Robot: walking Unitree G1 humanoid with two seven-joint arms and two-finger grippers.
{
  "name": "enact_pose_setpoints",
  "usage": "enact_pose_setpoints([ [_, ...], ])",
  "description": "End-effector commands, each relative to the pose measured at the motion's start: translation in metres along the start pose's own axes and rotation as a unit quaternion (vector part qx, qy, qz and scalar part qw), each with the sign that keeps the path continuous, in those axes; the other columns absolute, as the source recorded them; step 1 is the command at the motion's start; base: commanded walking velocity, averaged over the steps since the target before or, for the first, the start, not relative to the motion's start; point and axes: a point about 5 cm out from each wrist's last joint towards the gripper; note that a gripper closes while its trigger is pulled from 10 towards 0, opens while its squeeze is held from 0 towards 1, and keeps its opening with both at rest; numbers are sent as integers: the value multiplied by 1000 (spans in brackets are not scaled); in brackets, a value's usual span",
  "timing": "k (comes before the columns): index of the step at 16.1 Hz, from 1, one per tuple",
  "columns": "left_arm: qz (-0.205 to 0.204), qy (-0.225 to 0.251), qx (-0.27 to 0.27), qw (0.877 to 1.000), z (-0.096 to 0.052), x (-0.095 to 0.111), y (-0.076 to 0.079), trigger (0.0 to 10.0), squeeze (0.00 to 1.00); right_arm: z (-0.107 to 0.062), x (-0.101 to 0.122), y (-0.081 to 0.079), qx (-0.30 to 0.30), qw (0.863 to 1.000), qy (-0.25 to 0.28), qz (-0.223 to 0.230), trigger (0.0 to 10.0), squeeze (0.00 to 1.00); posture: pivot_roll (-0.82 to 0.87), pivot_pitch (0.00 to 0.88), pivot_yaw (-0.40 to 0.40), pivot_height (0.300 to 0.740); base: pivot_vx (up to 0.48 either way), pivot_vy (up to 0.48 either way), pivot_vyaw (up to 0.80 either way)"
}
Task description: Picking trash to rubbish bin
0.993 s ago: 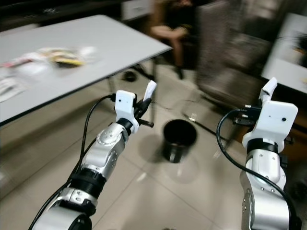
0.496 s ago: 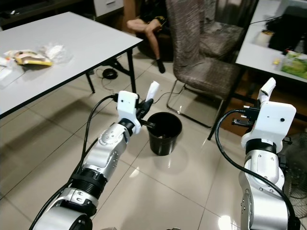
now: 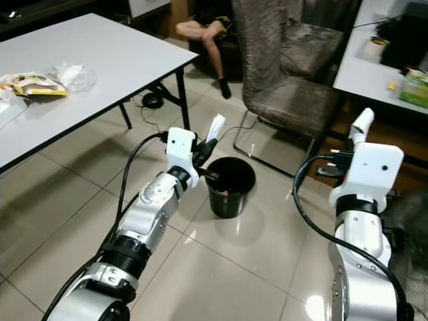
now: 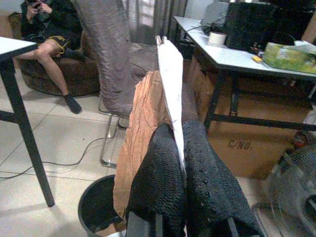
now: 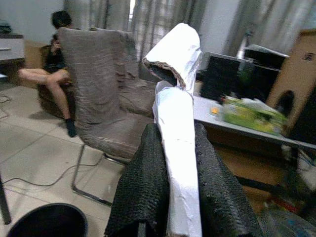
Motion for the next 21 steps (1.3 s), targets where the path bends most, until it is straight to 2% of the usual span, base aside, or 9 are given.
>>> enact_pose_setpoints([
  [1, 7, -2, -4, 1000, 0, 0, 0, 0, 0, -2, 4, 0, 4, 1000, 12, -2, 10000, 0, 45, 79, -17, 740, 480, 0, 0],
  [10, 13, -14, -12, 1000, 0, -4, 1, 0, 0, 0, 5, -9, 18, 1000, 14, 14, 10000, 0, 53, 71, -12, 740, 480, 0, 0],
  [21, 22, -21, -20, 999, 1, -7, 3, 0, 0, 2, 6, -11, 18, 1000, 17, 11, 10000, 0, 59, 63, -15, 740, 472, 0, 0],
])
Point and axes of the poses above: a point about 5 cm out from each wrist's last joint towards the gripper, its own z axis pointing out of the wrist towards the gripper, its own x axis along the axis of the wrist's last joint, y = z × x, and after that the axes turned 8 degrees about -z, right-handed
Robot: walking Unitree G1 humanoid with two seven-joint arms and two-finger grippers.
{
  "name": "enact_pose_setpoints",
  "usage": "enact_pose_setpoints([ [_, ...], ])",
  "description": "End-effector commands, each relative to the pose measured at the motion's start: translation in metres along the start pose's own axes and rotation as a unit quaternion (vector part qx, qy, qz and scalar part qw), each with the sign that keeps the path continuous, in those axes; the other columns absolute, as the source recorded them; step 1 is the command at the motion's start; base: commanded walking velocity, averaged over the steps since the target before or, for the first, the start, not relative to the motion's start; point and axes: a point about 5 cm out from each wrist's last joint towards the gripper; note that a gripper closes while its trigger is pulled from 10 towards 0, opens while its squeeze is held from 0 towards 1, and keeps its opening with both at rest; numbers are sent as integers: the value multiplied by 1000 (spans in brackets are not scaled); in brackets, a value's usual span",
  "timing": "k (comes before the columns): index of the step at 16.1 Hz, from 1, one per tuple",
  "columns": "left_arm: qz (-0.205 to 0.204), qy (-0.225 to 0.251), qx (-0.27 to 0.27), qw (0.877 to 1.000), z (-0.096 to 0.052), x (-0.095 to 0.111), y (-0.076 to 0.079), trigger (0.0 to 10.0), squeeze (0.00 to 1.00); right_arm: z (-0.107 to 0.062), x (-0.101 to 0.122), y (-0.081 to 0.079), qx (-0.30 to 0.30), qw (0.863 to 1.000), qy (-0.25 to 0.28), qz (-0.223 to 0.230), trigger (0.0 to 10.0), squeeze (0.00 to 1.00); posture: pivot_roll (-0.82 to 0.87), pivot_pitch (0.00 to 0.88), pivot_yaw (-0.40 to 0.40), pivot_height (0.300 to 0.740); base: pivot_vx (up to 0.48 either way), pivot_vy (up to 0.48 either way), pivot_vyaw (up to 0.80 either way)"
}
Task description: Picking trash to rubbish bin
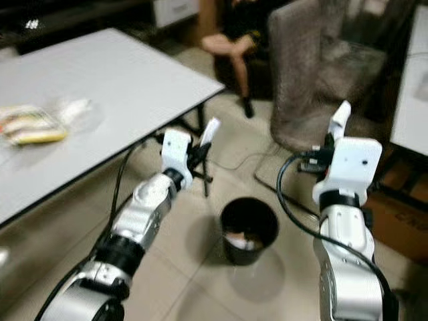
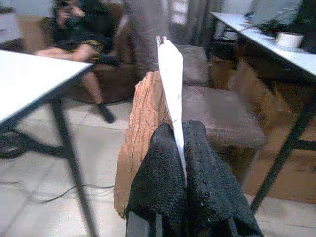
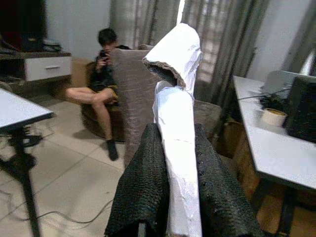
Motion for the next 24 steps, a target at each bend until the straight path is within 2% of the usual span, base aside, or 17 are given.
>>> enact_pose_setpoints([
  [1, 3, -4, -18, 1000, 3, -1, 11, 0, 0, 1, -1, 7, -12, 1000, -2, -5, 10000, 0, 60, 62, -16, 740, 454, 0, 0],
  [6, 4, -5, -17, 1000, 3, -2, 10, 0, 0, 2, -1, 6, -11, 1000, -2, -5, 10000, 0, 61, 61, -16, 740, 455, 0, -741],
  [10, 0, -2, -18, 1000, 3, -2, 11, 0, 0, 2, -1, 5, -9, 1000, -1, -6, 10000, 0, 62, 62, -17, 740, 404, 0, 0],
  [11, -2, 2, -19, 1000, 2, -1, 10, 1765, 0, 2, -1, 5, -9, 1000, -2, -6, 10000, 0, 62, 62, -17, 740, 0, 0, 0],
  [12, -3, -3, -20, 1000, 2, -3, 10, 2510, 0, 2, -1, 4, -8, 1000, -2, -7, 10000, 0, 62, 62, -17, 740, 0, 0, 0],
  [13, -5, -6, -22, 1000, 1, -4, 10, 2745, 0, 2, -1, 4, -8, 1000, -2, -7, 10000, 0, 62, 62, -17, 740, 0, 0, 0],
  [15, -6, -10, -26, 1000, 1, -6, 11, 2667, 0, 3, -2, 3, -8, 1000, -6, -5, 10000, 0, 66, 68, -20, 740, 0, 0, 0],
  [18, -9, -15, -31, 999, 0, -7, 11, 2824, 0, 3, -2, 2, -8, 1000, -8, -5, 10000, 0, 64, 72, -18, 740, 0, 0, -744],
  [22, -11, -31, -47, 998, 0, -12, 14, 3059, 0, 2, -3, 0, -8, 1000, -8, -4, 10000, 0, 63, 73, -13, 740, 0, 0, 0],
  [24, -9, -39, -52, 998, 0, -14, 15, 3098, 0, 3, -4, 0, -9, 1000, -14, -3, 10000, 0, 61, 76, -9, 740, 0, 0, -756],
])
Point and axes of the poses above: a point about 5 cm out from each wrist's last joint towards the gripper, its own z axis pointing out of the wrist towards the gripper, its own x axis along the axis of the wrist's last joint, y = z × x, and after that the axes turned 8 degrees about -z, right-handed
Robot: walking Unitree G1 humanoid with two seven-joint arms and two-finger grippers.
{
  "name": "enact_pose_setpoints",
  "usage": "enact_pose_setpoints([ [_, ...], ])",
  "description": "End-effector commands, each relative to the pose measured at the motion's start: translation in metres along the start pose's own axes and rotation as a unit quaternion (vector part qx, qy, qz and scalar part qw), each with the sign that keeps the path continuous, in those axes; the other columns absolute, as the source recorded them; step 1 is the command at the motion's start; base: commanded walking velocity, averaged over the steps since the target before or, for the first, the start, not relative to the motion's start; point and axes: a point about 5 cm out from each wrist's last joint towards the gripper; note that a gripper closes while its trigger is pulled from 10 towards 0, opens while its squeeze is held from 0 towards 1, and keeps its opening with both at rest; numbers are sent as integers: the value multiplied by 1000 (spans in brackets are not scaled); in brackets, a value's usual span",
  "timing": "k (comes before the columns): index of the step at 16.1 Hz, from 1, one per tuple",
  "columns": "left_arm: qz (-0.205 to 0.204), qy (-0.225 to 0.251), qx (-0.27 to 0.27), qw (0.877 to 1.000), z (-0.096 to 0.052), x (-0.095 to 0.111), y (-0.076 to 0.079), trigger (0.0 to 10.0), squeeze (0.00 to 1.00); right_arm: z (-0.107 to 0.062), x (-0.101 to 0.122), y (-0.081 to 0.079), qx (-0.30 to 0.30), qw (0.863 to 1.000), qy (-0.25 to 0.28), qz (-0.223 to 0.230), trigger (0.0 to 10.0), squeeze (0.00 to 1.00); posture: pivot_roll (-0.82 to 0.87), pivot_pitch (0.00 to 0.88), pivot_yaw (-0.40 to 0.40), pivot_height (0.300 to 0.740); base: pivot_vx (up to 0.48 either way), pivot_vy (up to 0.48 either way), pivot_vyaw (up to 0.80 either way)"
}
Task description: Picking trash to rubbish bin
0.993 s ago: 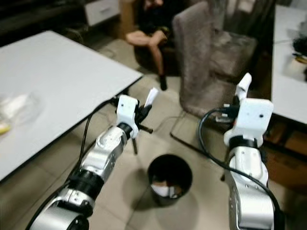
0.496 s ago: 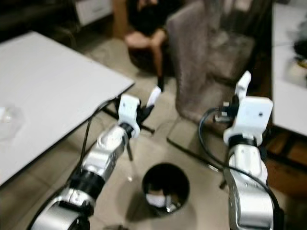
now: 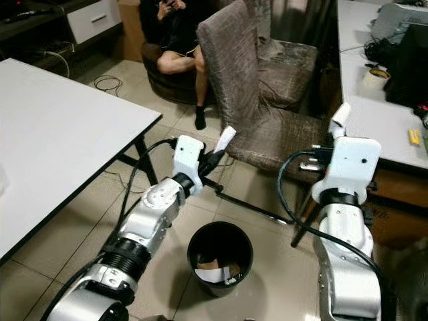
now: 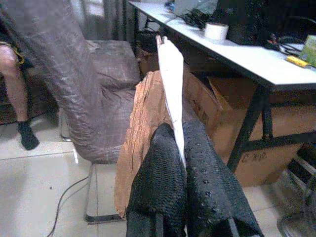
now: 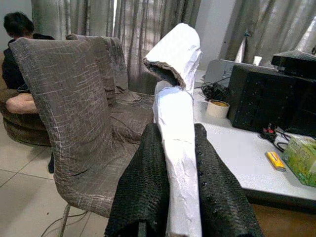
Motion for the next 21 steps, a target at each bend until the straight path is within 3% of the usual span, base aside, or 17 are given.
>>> enact_pose_setpoints([
  [1, -4, -18, -13, 1000, 0, -7, 4, 3020, 0, 0, -2, 3, -9, 1000, -7, -6, 10000, 0, 60, 77, -8, 740, 0, 0, -756],
  [10, -1, -26, -19, 999, 0, -9, 4, 3137, 0, -1, -2, 1, -12, 1000, -5, -3, 10000, 0, 62, 83, 3, 740, 0, 0, -722],
  [13, 6, -40, -23, 999, -2, -15, 2, 3098, 0, -3, -2, -3, -8, 1000, -3, -3, 10000, 0, 56, 102, 12, 740, 0, 0, 0],
  [16, 19, -68, -21, 997, -10, -30, -6, 3686, 0, -6, -4, -10, -6, 1000, -7, -3, 10000, 0, 35, 145, 38, 740, 0, 0, 0],
  [17, 28, -87, -13, 996, -15, -40, -11, 4706, 0, -12, -15, -13, -8, 1000, -28, 0, 10000, 0, 20, 170, 57, 740, 0, 0, 0],
  [21, 52, -130, -13, 990, -23, -60, -17, 4667, 0, -30, -41, -24, -7, 997, -78, -1, 10000, 0, -9, 212, 78, 740, 0, 0, 0],
])
Point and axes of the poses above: a point about 5 cm out from each wrist's last joint towards the gripper, its own z axis pointing out of the wrist towards the gripper, its own x axis along the axis of the wrist's last joint, y = z × x, and after that the axes turned 8 degrees about -z, right-handed
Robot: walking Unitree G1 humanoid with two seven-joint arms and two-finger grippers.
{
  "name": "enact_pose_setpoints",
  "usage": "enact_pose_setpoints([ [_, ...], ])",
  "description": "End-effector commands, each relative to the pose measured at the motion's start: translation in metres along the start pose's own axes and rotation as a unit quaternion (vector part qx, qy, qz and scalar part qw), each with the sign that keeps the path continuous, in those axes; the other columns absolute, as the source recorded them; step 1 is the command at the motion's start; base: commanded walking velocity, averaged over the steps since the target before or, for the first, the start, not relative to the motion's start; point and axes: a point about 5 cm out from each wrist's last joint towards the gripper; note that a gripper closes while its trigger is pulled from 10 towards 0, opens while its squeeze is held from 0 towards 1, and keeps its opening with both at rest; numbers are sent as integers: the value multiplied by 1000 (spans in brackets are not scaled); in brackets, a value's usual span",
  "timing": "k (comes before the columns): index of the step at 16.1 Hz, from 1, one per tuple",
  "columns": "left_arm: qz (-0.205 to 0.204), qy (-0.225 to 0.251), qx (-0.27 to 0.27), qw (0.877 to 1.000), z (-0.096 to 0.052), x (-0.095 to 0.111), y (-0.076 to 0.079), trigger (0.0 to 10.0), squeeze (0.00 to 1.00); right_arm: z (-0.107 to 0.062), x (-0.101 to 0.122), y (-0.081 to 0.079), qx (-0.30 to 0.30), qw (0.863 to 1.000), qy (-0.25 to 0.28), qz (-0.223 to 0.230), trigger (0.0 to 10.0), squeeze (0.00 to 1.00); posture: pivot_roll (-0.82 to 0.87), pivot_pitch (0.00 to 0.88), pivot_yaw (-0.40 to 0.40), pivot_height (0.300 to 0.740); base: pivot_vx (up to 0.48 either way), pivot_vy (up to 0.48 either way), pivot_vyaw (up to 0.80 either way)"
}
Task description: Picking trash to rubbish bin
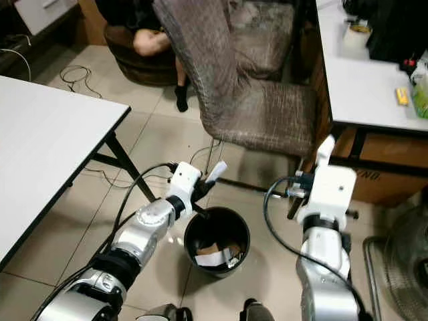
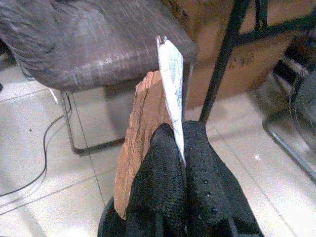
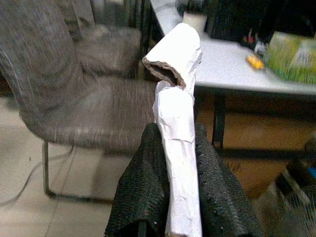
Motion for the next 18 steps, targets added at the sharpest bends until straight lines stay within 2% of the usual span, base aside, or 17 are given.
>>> enact_pose_setpoints([
  [1, 13, -20, -8, 1000, -1, -9, 1, 4627, 0, -4, -7, -4, 1, 1000, -11, -1, 10000, 0, -11, 216, 79, 740, 0, 0, 0],
  [4, 19, -27, -12, 999, -2, -14, 1, 4471, 0, -9, -12, -9, 2, 1000, -18, 4, 10000, 0, -24, 240, 93, 740, 0, 0, 0],
  [6, 43, -30, -19, 998, -3, -19, 3, 4471, 0, -10, -6, -14, 2, 1000, -11, 20, 10000, 0, -30, 256, 101, 740, 0, 0, 0],
  [8, 57, -48, -31, 997, -2, -29, 10, 4510, 0, -12, 1, -25, 23, 999, -11, 42, 10000, 0, -51, 282, 115, 740, 0, 0, 0],
  [11, 68, -65, -50, 994, -1, -36, 19, 4431, 0, -13, 14, -32, 29, 999, 5, 44, 10000, 0, -80, 306, 126, 740, 0, 0, 0],
  [14, 91, -88, -82, 989, 2, -46, 36, 4392, 0, -11, 34, -33, 29, 998, 39, 47, 10000, 0, -140, 327, 132, 740, 0, 0, 0],
  [18, 100, -100, -107, 984, 5, -54, 57, 4235, 0, -12, 49, -31, 26, 997, 55, 43, 10000, 0, -189, 340, 123, 740, 0, 0, 0],
])
Point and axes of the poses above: a point about 5 cm out from each wrist's last joint towards the gripper, its own z axis pointing out of the wrist towards the gripper, its own x axis along the axis of the wrist's last joint, y = z × x, and after that the axes turned 8 degrees about -z, right-handed
